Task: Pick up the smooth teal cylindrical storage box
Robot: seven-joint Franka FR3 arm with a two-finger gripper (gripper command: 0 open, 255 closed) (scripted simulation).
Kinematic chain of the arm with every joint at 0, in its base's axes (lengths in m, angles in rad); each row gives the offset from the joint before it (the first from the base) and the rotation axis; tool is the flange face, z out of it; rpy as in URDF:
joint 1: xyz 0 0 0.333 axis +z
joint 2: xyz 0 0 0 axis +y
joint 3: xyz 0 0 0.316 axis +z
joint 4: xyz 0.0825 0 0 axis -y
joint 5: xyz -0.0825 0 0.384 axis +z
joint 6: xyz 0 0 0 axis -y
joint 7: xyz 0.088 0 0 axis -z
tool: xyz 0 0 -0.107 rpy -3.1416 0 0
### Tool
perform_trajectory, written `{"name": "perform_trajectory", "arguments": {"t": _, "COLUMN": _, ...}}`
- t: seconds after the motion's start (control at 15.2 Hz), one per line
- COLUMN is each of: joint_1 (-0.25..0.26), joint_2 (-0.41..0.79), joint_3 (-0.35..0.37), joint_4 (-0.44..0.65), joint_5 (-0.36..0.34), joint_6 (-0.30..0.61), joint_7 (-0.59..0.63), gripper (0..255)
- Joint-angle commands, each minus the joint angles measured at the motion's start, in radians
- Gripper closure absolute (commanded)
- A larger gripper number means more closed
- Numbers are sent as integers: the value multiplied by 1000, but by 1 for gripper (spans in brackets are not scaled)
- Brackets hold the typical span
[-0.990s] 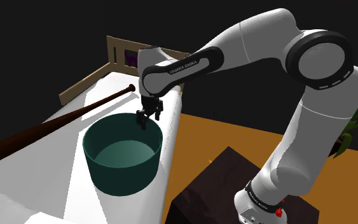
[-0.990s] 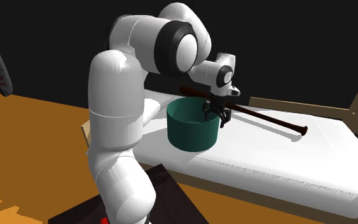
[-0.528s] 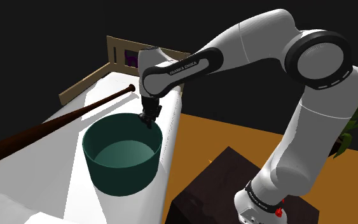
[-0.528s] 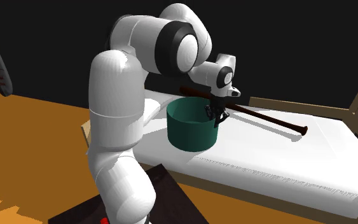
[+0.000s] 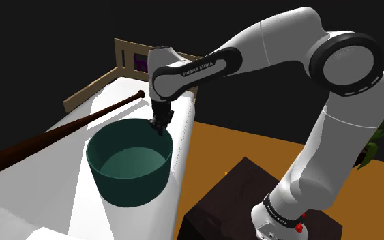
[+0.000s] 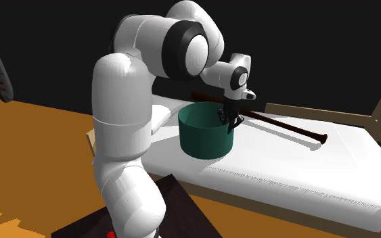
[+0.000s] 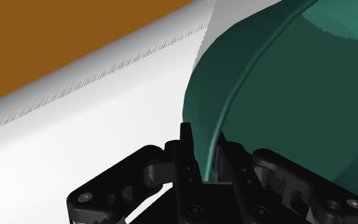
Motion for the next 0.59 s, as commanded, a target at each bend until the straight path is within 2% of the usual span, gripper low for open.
{"name": "perform_trajectory", "arguments": {"t": 0.0, "joint_1": -2, "joint_2": -15, "joint_3": 0, "joint_4": 13, "joint_5": 5, "joint_6": -22, "joint_7": -3, "gripper": 255}}
{"name": "perform_trajectory", "arguments": {"t": 0.53, "joint_1": -4, "joint_2": -59, "joint_3": 2, "joint_4": 71, "joint_5": 18, "joint_6": -123, "joint_7": -12, "gripper": 255}}
